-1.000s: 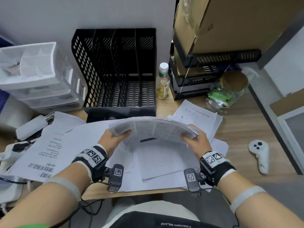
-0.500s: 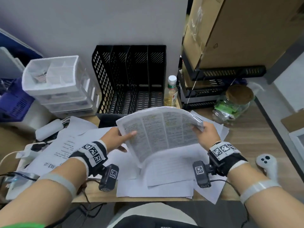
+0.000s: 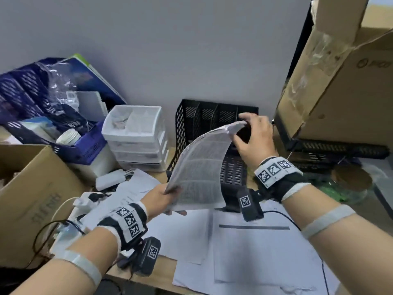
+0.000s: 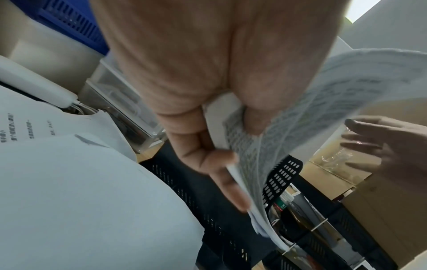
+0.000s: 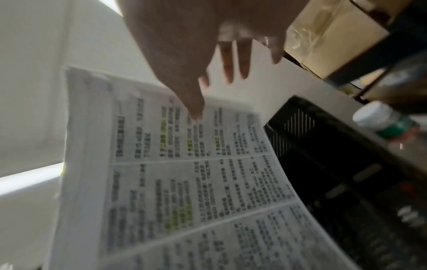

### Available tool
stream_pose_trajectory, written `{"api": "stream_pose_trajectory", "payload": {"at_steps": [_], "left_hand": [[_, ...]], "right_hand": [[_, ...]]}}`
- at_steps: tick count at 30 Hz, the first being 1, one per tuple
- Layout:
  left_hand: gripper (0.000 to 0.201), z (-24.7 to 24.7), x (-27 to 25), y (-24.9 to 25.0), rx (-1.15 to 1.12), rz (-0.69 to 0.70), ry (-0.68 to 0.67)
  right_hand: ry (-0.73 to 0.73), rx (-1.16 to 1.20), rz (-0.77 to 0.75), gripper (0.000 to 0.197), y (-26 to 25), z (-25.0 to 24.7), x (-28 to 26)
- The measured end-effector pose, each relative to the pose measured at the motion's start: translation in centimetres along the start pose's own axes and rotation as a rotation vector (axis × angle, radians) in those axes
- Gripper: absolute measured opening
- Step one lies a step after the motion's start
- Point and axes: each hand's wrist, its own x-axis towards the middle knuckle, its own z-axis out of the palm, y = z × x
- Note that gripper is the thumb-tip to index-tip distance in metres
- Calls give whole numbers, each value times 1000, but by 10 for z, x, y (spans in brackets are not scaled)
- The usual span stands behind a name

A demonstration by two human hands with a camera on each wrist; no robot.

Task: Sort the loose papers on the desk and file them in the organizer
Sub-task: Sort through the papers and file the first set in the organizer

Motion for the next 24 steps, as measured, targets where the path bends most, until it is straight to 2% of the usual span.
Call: {"api": "stream_pose_trajectory", "payload": {"at_steps": [1,2,3,5,6,7,10,11,14,15,16,18,19,24], "left_hand": [[21,-4,0,-2,15,37,57],[23,-10,1,-5,44,72,109],[26,-15,1,-5,79,108,143],[27,-25,5,-9,138,171,189],[25,-29,9,-11,158,202,208],[22,-35,13,-14,186,237,228],[17,-46,29,-23,395,296,279],[23,-50,33,-26,455,294,291],[70,-60,46,-33,502,280,317],[80,-64,52,-35,508,276,317],[84,-66,55,-35,508,270,319],[84,-69,61,-35,469,265,311],[84,-72,64,-34,449,270,296],[86,-76,80,-25,349,201,157]], "right_hand": [[-12,4,137,67,-10,6,4],[-122,82,265,87,-22,11,7],[-294,239,358,104,-34,16,7],[-623,592,474,124,-62,28,4],[-706,670,469,124,-75,34,3],[-724,704,439,117,-88,41,5],[-624,759,445,99,-118,54,18],[-587,760,448,99,-125,59,24],[-527,642,448,104,-145,73,36],[-516,581,467,103,-150,79,40],[-504,527,480,91,-153,82,43],[-469,460,474,42,-158,88,50],[-453,459,477,26,-159,91,54],[-422,438,487,32,-159,95,72]]}}
